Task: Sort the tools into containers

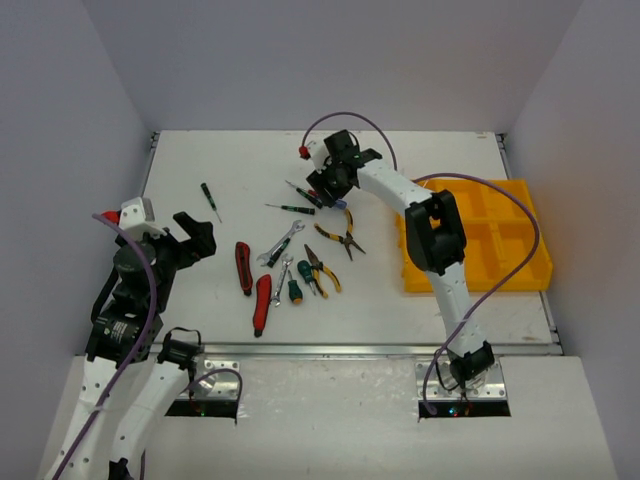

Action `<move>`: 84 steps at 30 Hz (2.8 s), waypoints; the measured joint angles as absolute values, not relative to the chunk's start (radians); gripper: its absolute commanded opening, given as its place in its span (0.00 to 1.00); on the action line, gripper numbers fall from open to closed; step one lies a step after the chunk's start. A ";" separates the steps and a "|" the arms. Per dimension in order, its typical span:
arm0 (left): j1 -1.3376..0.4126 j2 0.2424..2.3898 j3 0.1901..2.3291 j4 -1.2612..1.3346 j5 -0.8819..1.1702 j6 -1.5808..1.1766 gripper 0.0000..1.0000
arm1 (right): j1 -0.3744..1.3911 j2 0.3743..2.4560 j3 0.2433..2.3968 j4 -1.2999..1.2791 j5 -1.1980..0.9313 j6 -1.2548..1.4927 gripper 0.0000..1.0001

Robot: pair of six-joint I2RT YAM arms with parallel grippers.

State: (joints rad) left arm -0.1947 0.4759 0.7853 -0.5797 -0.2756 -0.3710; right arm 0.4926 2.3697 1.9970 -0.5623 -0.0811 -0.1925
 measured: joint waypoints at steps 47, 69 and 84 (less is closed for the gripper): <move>-0.195 0.464 0.785 -0.579 -0.269 -0.368 1.00 | 0.238 1.821 1.429 -0.532 0.516 0.900 0.00; -0.195 0.454 0.785 -0.579 -0.270 -0.368 1.00 | 0.234 1.879 1.411 -0.592 0.505 0.929 0.83; -0.195 0.462 0.785 -0.579 -0.271 -0.368 1.00 | 0.373 1.774 1.419 -0.455 0.213 0.465 0.99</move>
